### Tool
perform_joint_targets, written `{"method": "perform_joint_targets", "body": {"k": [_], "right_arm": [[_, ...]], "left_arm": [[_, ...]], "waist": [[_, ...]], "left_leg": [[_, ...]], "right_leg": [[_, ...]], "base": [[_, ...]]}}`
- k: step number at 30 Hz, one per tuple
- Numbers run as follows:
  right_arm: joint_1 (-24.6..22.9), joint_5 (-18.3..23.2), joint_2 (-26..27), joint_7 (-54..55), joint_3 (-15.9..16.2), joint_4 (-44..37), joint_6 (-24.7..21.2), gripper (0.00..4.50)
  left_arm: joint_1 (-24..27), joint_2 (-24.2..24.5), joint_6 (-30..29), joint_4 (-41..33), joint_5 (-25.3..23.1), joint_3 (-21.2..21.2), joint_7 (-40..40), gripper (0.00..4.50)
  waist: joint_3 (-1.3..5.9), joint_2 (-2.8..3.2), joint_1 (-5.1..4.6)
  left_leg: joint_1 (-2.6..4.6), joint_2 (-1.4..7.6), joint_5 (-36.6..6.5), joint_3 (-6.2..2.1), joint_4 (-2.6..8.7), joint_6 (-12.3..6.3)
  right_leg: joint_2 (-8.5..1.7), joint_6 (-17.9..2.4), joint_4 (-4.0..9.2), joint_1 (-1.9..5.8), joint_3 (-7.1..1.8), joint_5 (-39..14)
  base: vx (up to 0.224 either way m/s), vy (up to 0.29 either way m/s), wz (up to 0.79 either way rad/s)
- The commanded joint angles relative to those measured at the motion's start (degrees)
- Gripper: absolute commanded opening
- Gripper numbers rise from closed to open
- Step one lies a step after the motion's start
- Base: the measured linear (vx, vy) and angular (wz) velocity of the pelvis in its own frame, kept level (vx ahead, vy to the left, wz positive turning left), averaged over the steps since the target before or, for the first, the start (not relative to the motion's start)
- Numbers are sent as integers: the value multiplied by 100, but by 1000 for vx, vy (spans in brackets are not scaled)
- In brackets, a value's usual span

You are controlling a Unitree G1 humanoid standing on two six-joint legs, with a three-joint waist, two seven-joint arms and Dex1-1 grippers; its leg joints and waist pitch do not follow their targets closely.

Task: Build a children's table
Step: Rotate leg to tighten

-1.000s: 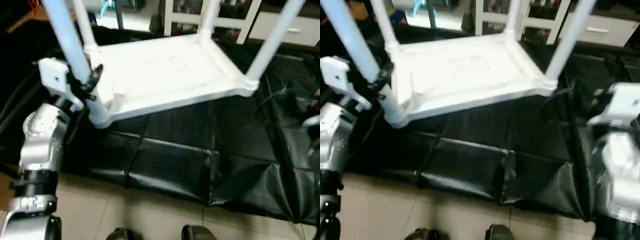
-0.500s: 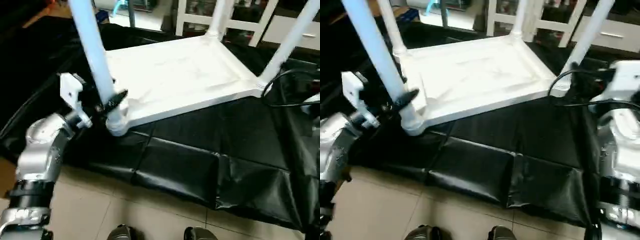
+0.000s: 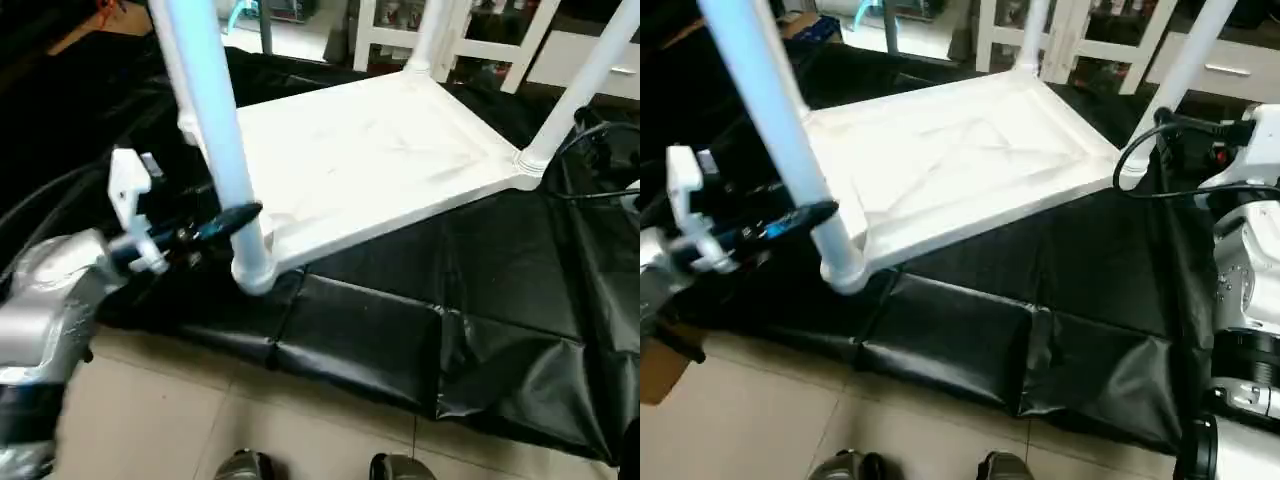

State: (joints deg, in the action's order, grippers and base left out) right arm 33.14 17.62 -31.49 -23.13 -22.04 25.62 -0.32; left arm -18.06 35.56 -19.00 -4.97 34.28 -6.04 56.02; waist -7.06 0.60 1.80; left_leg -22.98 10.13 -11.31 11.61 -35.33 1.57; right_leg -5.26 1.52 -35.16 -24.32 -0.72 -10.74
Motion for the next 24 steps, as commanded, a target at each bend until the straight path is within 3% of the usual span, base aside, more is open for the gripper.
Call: {"method": "perform_joint_targets", "body": {"k": [1,5,8,10,15,18,21,23,24], "right_arm": [[-11,39,-19,-61,-33,67,104,450],[-2,36,86,-105,26,125,157,450],[-13,28,156,-116,86,116,180,450],[1,-109,146,-38,131,160,363,450],[59,-39,69,52,-62,165,571,450],[85,-38,-18,122,-204,249,687,450],[276,-177,-238,327,-272,675,665,450],[509,-154,-381,153,-193,1036,581,450],[595,-145,-424,26,-131,1140,571,450]], "left_arm": [[196,99,-590,-447,444,102,271,185],[177,-206,-767,-806,747,114,-92,184],[126,-395,-640,-801,636,168,-278,184],[128,-405,-244,-431,-97,225,-535,184],[234,-239,-11,-135,-430,-24,-737,184],[290,-56,237,154,-708,-223,-825,183],[339,171,660,574,-1015,-440,-891,183],[325,219,850,797,-973,-558,-750,183],[319,247,827,845,-895,-556,-601,183]], "waist": [[467,-112,4],[433,-96,15],[432,-105,32],[432,-92,41],[412,-99,-5],[407,-108,-48],[390,-95,-106],[388,-106,-162],[392,-145,-179]], "left_leg": [[166,180,79,-27,385,-743],[218,186,-183,-3,397,-686],[204,190,-259,-5,408,-602],[200,190,-279,-15,412,-602],[193,176,-562,-23,448,-401],[169,160,-642,-32,450,-376],[177,150,-804,-31,456,-313],[153,136,-895,-42,459,-275],[150,144,-917,-43,458,-289]], "right_leg": [[-101,-1866,190,301,-38,515],[-87,-1822,253,248,-44,72],[-89,-1763,256,255,-45,-7],[-86,-1686,284,247,-37,-78],[-97,-1495,313,241,-42,-469],[-100,-1395,339,251,-43,-618],[-84,-1399,363,235,-38,-822],[-87,-1419,367,246,-29,-963],[-95,-1428,367,249,-29,-972]], "base": [[0,0,0],[0,0,0],[0,0,0],[0,0,0],[0,0,0],[0,0,0],[0,0,0],[0,0,0],[0,0,0]]}}
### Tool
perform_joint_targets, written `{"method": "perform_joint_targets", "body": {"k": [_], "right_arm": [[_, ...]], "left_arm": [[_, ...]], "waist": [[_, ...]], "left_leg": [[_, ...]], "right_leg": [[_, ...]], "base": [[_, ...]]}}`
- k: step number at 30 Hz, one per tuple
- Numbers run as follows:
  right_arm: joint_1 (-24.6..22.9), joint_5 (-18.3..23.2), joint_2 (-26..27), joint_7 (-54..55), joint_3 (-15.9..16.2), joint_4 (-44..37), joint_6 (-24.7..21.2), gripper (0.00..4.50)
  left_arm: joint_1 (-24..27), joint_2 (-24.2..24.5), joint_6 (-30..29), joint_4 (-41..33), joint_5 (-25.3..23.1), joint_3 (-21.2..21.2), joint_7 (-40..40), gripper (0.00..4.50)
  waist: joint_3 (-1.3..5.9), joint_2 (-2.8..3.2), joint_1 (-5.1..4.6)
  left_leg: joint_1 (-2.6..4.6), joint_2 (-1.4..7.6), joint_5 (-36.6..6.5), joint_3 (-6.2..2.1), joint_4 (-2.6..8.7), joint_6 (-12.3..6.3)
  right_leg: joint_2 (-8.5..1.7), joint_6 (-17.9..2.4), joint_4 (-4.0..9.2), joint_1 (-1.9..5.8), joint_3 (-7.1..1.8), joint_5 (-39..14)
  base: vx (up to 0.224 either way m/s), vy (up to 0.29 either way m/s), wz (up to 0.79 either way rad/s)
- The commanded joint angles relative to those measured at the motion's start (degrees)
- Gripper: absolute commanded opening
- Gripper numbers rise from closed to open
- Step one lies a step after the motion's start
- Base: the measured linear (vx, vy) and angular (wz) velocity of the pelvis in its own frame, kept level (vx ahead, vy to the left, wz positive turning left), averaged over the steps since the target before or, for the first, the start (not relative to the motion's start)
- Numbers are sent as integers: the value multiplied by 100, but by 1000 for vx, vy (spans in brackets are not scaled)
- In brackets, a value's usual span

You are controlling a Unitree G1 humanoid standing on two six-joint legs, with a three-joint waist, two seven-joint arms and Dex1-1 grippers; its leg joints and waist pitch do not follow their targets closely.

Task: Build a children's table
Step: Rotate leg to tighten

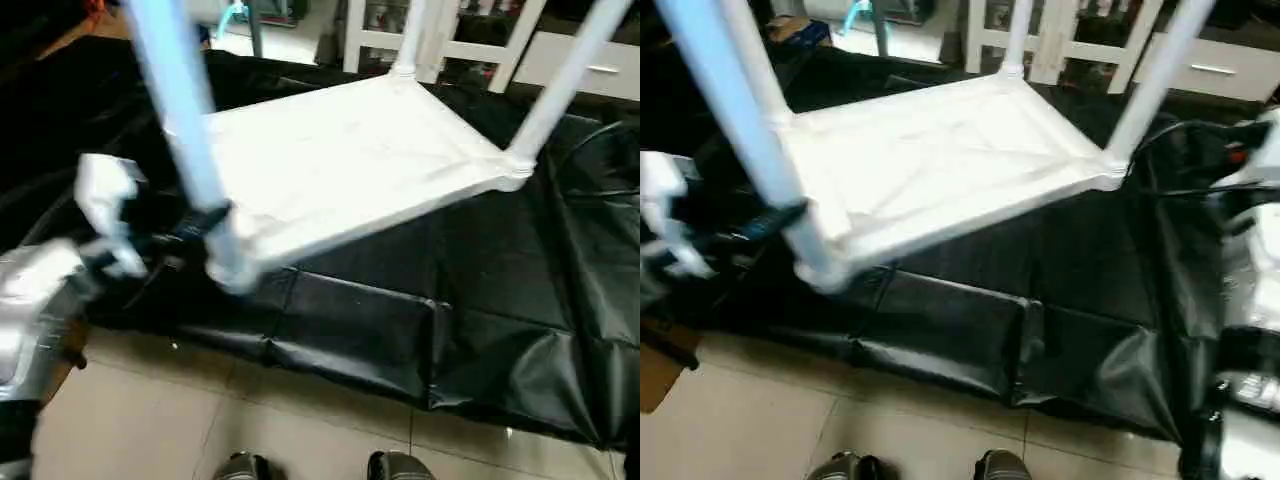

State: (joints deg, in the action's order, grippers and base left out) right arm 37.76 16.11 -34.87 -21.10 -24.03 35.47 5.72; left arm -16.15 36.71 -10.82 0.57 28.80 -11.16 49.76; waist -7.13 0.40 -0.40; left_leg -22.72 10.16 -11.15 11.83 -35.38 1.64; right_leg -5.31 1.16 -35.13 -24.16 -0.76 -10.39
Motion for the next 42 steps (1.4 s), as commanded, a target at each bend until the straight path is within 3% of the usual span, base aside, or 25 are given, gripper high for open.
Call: {"method": "perform_joint_targets", "body": {"k": [1,4,6,7,9,13,14,15,18,20,21,23,24,30,34,38,41,42], "right_arm": [[133,6,-85,-177,67,155,-34,450],[305,62,-125,-553,199,302,-112,450],[470,76,-116,-1043,379,492,-143,450],[529,69,-112,-1190,436,581,-117,450],[707,56,-102,-1386,470,894,-89,450],[1062,-26,-193,-1740,490,1559,76,450],[1192,-84,-235,-1757,508,1746,160,450],[1369,-104,-284,-1764,484,1983,257,450],[1520,-126,-329,-1751,466,2173,333,450],[1784,-186,-443,-1749,484,2497,494,450],[1784,-186,-443,-1749,484,2497,494,450],[1884,-158,-462,-1779,459,2550,613,450],[1883,-163,-451,-1708,437,2537,708,450],[1986,-270,-425,-1164,384,2830,1163,450],[2193,-416,-469,-817,480,3167,1052,450],[2523,-430,-408,-1119,538,3564,584,450],[2683,-587,-363,-1216,679,3743,448,450],[2738,-675,-362,-1109,728,3795,468,450]], "left_arm": [[128,132,9,291,-348,-44,26,183],[189,229,-474,52,59,115,545,183],[252,353,-887,-313,365,545,1130,183],[260,387,-970,-401,429,693,1306,183],[249,514,-881,-431,248,1044,1614,182],[162,650,-710,-360,44,1335,1977,182],[125,671,-696,-308,6,1341,2034,182],[90,743,-669,-241,-64,1348,2103,182],[67,793,-616,-163,-127,1334,2145,182],[84,954,-462,31,-267,1260,2168,182],[84,954,-462,31,-267,1260,2168,182],[162,1085,-220,169,-470,1221,2080,182],[220,1102,-220,173,-458,1164,2020,182],[501,1176,-219,167,-419,910,1907,182],[559,1248,-119,270,-425,863,1923,182],[619,1354,32,400,-467,827,1963,182],[662,1379,41,387,-468,774,1985,182],[675,1385,42,374,-462,755,1989,182]], "waist": [[400,-114,35],[385,-97,18],[412,-155,-4],[416,-139,3],[401,-121,30],[409,-83,160],[398,-42,214],[406,-77,234],[395,-94,258],[390,-110,248],[377,-167,237],[355,-172,225],[332,-211,203],[330,-218,163],[327,-218,110],[323,-206,101],[299,-249,111],[274,-253,114]], "left_leg": [[129,142,-956,-70,462,-312],[155,172,-1045,-66,473,-355],[150,175,-879,-55,451,-474],[161,179,-870,-58,450,-517],[192,206,-649,-39,453,-654],[214,207,-512,16,423,-653],[200,211,-520,12,426,-607],[218,210,-552,26,426,-549],[191,199,-658,21,433,-453],[180,199,-734,14,440,-415],[169,201,-832,17,443,-396],[161,213,-981,6,460,-343],[151,209,-1100,10,474,-292],[178,201,-1354,2,511,-130],[166,196,-1444,2,519,-113],[138,205,-1610,-8,528,-80],[91,207,-1510,-11,533,-101],[105,214,-1537,-6,540,-108]], "right_leg": [[-97,-1409,360,228,-25,-1016],[-108,-1461,376,200,-32,-1055],[-104,-1607,332,211,-35,-806],[-119,-1655,327,210,-34,-790],[-107,-1795,325,197,-30,-523],[-76,-1966,267,197,-18,-200],[-95,-1948,257,211,-26,-204],[-84,-1941,269,200,-21,-251],[-89,-1890,277,213,-26,-442],[-92,-1833,287,214,-23,-613],[-98,-1782,300,210,-31,-820],[-115,-1671,337,199,-33,-1169],[-112,-1586,360,191,-39,-1400],[-113,-1326,421,146,-52,-1882],[-100,-1324,435,132,-46,-1995],[-94,-1279,424,121,-37,-2137],[-98,-1251,416,113,-39,-2094],[-104,-1244,431,83,-43,-2151]], "base": [[0,0,0],[0,0,0],[0,0,0],[0,0,0],[0,0,0],[0,0,0],[0,0,0],[0,0,0],[0,0,0],[0,0,0],[0,0,0],[0,0,0],[0,0,0],[0,0,0],[0,0,0],[0,0,0],[0,0,0],[0,0,0]]}}
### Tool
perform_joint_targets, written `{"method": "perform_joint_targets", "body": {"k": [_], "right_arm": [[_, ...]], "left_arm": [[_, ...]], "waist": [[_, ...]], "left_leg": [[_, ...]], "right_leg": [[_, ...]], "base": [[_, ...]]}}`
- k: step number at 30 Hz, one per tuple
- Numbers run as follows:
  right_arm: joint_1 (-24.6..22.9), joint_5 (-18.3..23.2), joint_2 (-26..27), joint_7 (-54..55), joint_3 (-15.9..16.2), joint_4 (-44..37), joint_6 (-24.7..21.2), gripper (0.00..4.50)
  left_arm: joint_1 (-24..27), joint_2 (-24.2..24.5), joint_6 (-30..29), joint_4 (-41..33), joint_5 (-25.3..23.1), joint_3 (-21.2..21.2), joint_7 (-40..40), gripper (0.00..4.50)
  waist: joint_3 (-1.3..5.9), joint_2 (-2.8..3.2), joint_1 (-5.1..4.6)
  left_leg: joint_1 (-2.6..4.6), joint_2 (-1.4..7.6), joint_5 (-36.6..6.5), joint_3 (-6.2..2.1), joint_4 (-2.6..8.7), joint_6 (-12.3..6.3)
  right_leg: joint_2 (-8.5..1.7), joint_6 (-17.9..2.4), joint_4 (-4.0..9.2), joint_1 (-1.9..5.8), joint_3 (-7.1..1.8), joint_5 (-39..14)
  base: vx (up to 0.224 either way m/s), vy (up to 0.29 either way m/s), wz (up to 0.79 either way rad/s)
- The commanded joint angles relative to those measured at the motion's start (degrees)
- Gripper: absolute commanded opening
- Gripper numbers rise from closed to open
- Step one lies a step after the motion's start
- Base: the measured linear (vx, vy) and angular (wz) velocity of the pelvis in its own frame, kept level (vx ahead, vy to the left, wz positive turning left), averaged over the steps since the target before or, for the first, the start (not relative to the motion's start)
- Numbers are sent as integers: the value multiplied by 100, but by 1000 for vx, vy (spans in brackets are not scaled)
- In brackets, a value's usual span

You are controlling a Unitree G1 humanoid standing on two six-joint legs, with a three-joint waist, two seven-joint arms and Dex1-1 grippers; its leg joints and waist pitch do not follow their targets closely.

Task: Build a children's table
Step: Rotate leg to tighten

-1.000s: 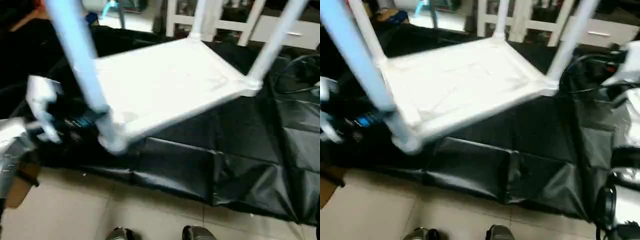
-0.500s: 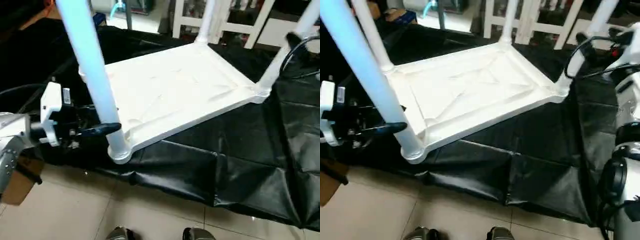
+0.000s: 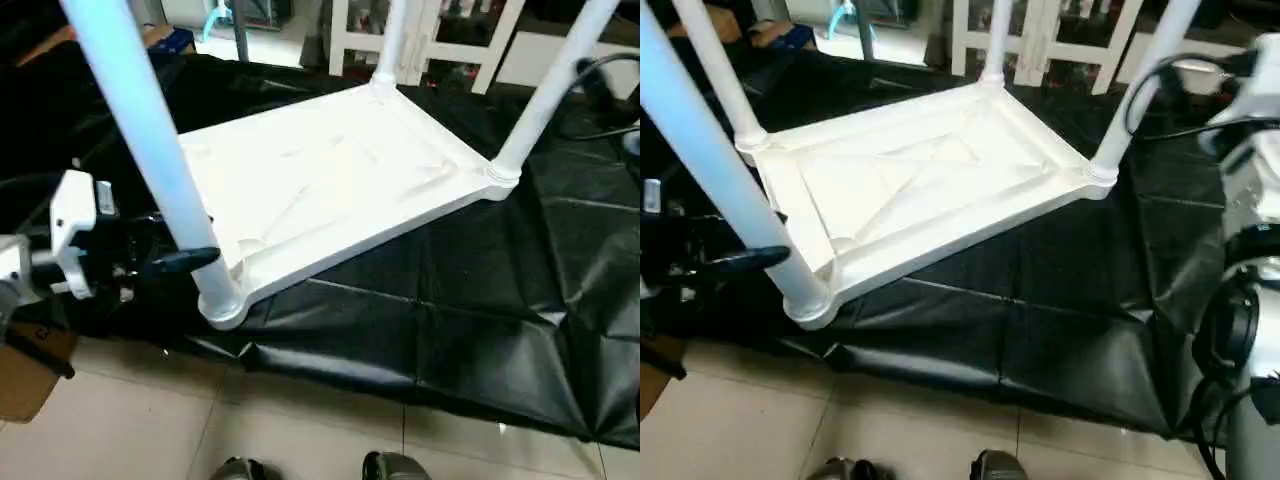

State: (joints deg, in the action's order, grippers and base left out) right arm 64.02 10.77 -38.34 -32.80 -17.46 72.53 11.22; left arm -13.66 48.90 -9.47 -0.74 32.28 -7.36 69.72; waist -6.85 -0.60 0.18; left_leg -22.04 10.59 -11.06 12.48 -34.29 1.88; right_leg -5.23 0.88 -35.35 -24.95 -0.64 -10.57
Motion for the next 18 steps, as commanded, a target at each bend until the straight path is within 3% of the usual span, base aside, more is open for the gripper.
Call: {"method": "perform_joint_targets", "body": {"k": [1,2,3,4,5,6,10,11,14,16,17,18], "right_arm": [[132,-162,-14,96,75,109,-78,450],[233,-225,-17,354,57,196,-75,450],[283,-238,-21,526,32,231,-78,450],[346,-248,-30,718,6,272,-81,450],[385,-255,-38,840,-6,296,-81,450],[428,-259,-47,969,-17,318,-61,450],[549,-231,-38,1249,-83,356,14,450],[570,-215,-6,1144,-103,367,-19,450],[608,-237,92,870,-99,397,-100,450],[631,-292,137,873,-70,421,-102,450],[641,-308,148,895,-66,429,-99,450],[654,-327,159,926,-59,436,-93,450]], "left_arm": [[428,168,-86,504,-809,370,-9,182],[451,171,-57,471,-800,341,-23,182],[461,166,-32,449,-799,326,-42,182],[476,155,14,406,-778,304,-68,182],[485,148,45,376,-763,290,-85,182],[519,152,28,302,-737,279,-123,182],[695,176,-39,-21,-690,198,-232,182],[763,205,-50,-97,-673,151,-227,182],[978,336,-120,-293,-597,8,-162,182],[1098,434,-154,-412,-570,-56,-109,182],[1143,468,-170,-460,-557,-81,-91,182],[1188,504,-183,-510,-548,-104,-74,182]], "waist": [[245,-143,61],[210,-193,58],[221,-170,65],[169,-218,63],[173,-189,72],[115,-233,63],[14,-226,72],[-58,-212,82],[-99,-236,85],[-241,-253,103],[-233,-256,109],[-313,-278,132]], "left_leg": [[48,172,-1580,-68,426,-120],[55,173,-1609,-57,431,-107],[50,170,-1571,-63,440,-70],[45,171,-1609,-56,450,-77],[67,174,-1654,-55,454,-44],[54,173,-1754,-55,469,-16],[69,167,-1981,-73,514,57],[74,171,-2045,-75,540,65],[31,178,-1932,-87,569,49],[25,185,-1977,-86,597,10],[54,184,-1929,-80,586,3],[65,182,-1870,-63,592,-41]], "right_leg": [[-110,-1215,453,152,-58,-2182],[-109,-1194,473,122,-65,-2248],[-111,-1182,455,141,-64,-2224],[-106,-1137,476,110,-68,-2275],[-102,-1111,467,103,-72,-2267],[-100,-1049,483,76,-72,-2382],[-100,-832,506,25,-80,-2533],[-93,-805,518,-14,-84,-2518],[-88,-855,479,35,-73,-2151],[-98,-864,498,-13,-89,-2175],[-109,-896,490,8,-97,-2141],[-113,-918,508,-13,-111,-2106]], "base": [[0,0,0],[0,0,0],[0,0,0],[0,0,0],[0,0,0],[0,0,0],[0,0,0],[0,0,0],[0,0,0],[0,0,0],[0,0,0],[0,0,0]]}}
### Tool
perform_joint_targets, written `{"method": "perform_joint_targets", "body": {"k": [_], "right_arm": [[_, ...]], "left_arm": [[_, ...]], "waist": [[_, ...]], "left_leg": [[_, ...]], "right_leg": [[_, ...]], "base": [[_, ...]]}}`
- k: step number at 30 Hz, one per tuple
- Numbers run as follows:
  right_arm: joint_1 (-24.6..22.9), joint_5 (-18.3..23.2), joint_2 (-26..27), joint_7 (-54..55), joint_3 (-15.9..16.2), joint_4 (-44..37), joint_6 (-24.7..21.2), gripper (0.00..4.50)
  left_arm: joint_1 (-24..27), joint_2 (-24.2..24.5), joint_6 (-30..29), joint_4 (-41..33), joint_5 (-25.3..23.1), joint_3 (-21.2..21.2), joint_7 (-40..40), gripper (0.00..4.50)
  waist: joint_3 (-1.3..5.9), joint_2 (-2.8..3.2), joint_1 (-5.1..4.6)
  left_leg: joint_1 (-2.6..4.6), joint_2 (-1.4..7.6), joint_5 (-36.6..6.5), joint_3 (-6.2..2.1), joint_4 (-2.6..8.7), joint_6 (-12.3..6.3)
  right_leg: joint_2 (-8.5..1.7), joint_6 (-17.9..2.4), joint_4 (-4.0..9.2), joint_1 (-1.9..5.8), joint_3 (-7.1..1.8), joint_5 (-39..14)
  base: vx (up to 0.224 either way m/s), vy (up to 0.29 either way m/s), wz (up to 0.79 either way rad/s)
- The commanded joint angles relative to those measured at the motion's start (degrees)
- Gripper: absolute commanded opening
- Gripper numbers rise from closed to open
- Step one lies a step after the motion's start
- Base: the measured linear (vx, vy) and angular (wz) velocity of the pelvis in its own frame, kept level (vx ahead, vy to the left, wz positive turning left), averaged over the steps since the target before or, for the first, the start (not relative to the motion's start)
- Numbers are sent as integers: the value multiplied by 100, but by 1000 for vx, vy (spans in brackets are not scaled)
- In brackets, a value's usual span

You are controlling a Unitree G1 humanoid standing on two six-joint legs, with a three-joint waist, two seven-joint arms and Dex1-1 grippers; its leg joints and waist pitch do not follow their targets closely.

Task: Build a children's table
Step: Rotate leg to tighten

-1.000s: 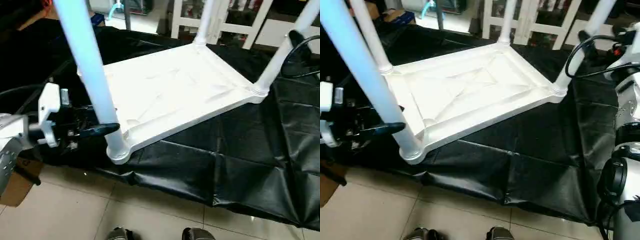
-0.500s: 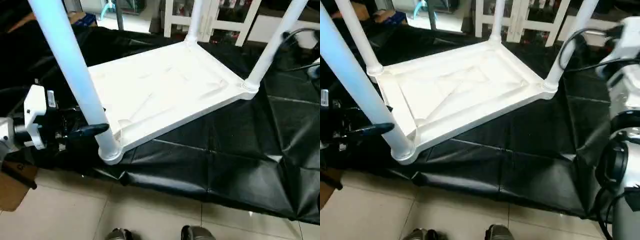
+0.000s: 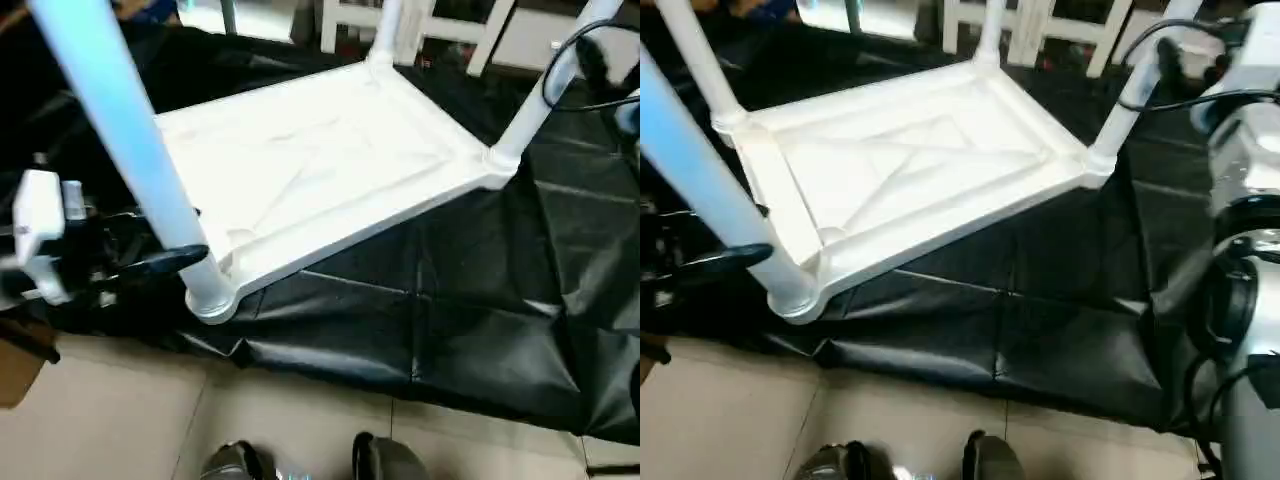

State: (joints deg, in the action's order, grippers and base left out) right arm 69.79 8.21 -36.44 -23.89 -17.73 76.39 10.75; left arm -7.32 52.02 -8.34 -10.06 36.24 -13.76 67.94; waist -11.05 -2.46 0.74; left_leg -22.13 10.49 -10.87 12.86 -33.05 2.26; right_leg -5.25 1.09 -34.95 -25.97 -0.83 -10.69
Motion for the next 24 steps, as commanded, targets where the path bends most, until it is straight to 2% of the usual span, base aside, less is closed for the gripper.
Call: {"method": "perform_joint_targets", "body": {"k": [1,3,6,7,9,11,13,15,17,18,20,22,23,24], "right_arm": [[89,-88,-20,59,-24,51,-34,450],[142,-124,-6,215,-25,66,0,450],[217,-92,7,367,-93,70,57,450],[234,-77,17,360,-119,69,67,450],[255,-63,44,234,-142,72,93,450],[260,-46,60,111,-153,75,92,450],[253,-57,94,-169,-139,72,82,424],[233,-106,100,-287,-110,70,97,417],[195,-60,78,-385,-152,58,115,404],[180,-43,70,-418,-170,53,119,384],[155,-34,58,-450,-184,48,131,380],[132,-43,42,-501,-208,44,145,357],[118,-44,10,-533,-229,39,157,347],[113,-46,-5,-549,-241,37,162,347]], "left_arm": [[660,241,-296,349,-915,460,140,182],[768,314,-322,224,-890,405,156,182],[940,401,-386,29,-800,292,149,182],[1012,431,-400,-31,-757,244,140,182],[1143,483,-431,-136,-700,180,95,182],[1169,495,-455,-169,-695,174,68,182],[1197,504,-503,-217,-695,174,10,182],[1189,506,-542,-250,-704,206,-64,182],[1181,506,-525,-232,-693,213,-122,182],[1180,502,-513,-221,-686,211,-140,182],[1156,490,-500,-199,-683,229,-166,182],[1143,488,-477,-179,-689,247,-188,182],[1115,468,-445,-145,-699,257,-210,182],[1100,459,-430,-128,-702,264,-223,182]], "waist": [[101,-91,85],[3,-118,135],[-86,-153,190],[-94,-154,201],[-98,-161,217],[-124,-126,221],[-143,-125,238],[-171,-120,256],[-180,-129,249],[-188,-128,247],[-188,-120,243],[-195,-119,242],[-175,-96,242],[-171,-100,238]], "left_leg": [[94,188,-1846,-94,464,-99],[86,178,-1483,-83,462,-198],[106,157,-1146,-46,446,-352],[108,152,-1042,-40,439,-400],[40,127,-450,-45,408,-568],[61,145,-368,-24,393,-640],[78,162,-487,-12,400,-611],[106,190,-718,-17,429,-505],[102,193,-829,-25,445,-408],[118,200,-898,-28,455,-369],[126,203,-964,-28,462,-314],[130,205,-992,-27,466,-288],[142,208,-973,-28,464,-277],[146,206,-953,-22,460,-280]], "right_leg": [[-114,-953,471,92,-102,-2079],[-136,-985,458,119,-122,-1816],[-118,-1040,437,123,-132,-1447],[-117,-1050,423,130,-136,-1327],[-92,-1158,334,191,-122,-539],[-60,-1267,312,163,-114,-237],[-51,-1320,320,157,-118,-322],[-68,-1328,357,145,-124,-726],[-82,-1292,380,158,-129,-1035],[-93,-1251,400,146,-138,-1225],[-97,-1212,418,138,-146,-1395],[-98,-1190,425,128,-151,-1451],[-102,-1198,419,132,-150,-1438],[-97,-1212,418,131,-148,-1404]], "base": [[0,0,0],[0,0,0],[18,-10,1],[55,-31,3],[62,-32,-3],[55,-26,-5],[0,0,0],[0,0,0],[0,0,0],[0,0,0],[0,0,0],[0,0,0],[0,0,0],[0,0,0]]}}
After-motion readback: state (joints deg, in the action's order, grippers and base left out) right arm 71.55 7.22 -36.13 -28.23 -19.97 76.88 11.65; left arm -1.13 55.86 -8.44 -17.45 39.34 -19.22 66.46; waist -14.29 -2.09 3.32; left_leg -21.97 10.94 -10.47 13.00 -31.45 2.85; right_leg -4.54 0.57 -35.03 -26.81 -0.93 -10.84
